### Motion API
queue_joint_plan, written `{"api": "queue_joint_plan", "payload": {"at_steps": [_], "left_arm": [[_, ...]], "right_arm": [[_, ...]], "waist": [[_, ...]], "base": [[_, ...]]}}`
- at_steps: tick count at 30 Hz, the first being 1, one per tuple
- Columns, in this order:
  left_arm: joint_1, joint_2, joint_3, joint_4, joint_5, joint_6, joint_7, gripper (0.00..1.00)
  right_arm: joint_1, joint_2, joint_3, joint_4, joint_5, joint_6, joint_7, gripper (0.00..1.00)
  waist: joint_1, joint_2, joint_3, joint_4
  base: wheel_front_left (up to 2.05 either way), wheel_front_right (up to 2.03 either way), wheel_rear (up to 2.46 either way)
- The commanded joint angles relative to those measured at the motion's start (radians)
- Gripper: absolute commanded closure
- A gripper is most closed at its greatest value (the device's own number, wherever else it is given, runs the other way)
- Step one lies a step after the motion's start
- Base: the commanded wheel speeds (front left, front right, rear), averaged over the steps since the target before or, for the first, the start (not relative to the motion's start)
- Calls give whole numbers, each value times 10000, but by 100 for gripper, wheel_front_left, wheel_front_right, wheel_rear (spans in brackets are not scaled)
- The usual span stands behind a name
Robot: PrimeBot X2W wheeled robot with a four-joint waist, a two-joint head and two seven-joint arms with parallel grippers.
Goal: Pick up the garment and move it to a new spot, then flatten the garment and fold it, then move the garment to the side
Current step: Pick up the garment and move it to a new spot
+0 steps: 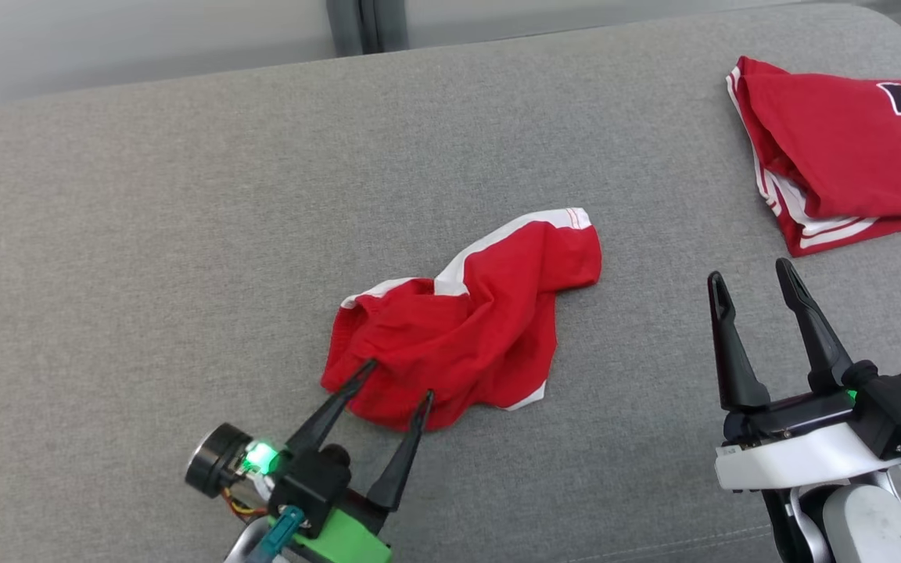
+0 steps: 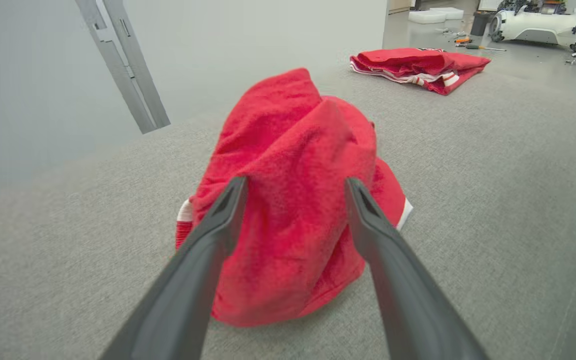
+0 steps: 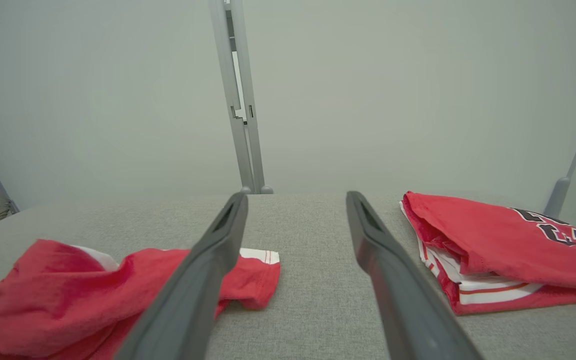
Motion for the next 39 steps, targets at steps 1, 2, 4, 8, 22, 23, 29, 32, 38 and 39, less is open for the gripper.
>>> {"api": "queue_joint_plan", "payload": {"at_steps": [1,2,4,8,22,23,29,32,38,39], "left_arm": [[418,125,227,-364,-80,139,-25,0],[618,142,384,-608,-125,217,-24,0],[939,102,784,-1240,-192,432,-26,0],[1544,-126,1555,-2128,-306,833,-15,0],[2648,-1453,3862,-2104,-1118,644,-12,0],[2737,-1494,3959,-2058,-1106,594,-12,0],[3232,-1690,4278,-1713,-892,412,-12,0],[3352,-1738,4343,-1466,-865,321,-11,0],[3227,-1793,4329,-1196,-781,231,-12,0],[3208,-1796,4312,-1173,-747,220,-12,0]], "right_arm": [[200,-71,-23,-26,-16,-8,5,0],[255,-103,-14,-27,-27,-8,5,0],[370,-133,-17,-37,-53,-8,5,0],[627,-128,-67,-20,-69,-8,5,0],[1314,44,70,163,-12,-8,5,0],[1374,61,71,175,-9,-8,5,0],[1765,118,148,312,13,-8,5,0],[1897,127,219,386,33,-8,5,0],[1889,132,304,487,45,-8,5,0],[1874,142,313,502,54,-8,7,0]], "waist": [[0,-1,-413,365],[0,-1,-497,426],[0,-1,-703,567],[0,-1,-1177,854],[0,-1,-2372,1166],[0,-1,-2410,1164],[0,-1,-2589,1152],[0,-1,-2637,1139],[0,-1,-2648,1094],[0,-1,-2647,1090]], "base": [[0,0,0],[0,0,0],[0,0,0],[0,0,0],[0,0,0],[0,0,0],[0,0,0],[0,0,0],[0,0,0],[0,0,0]]}}
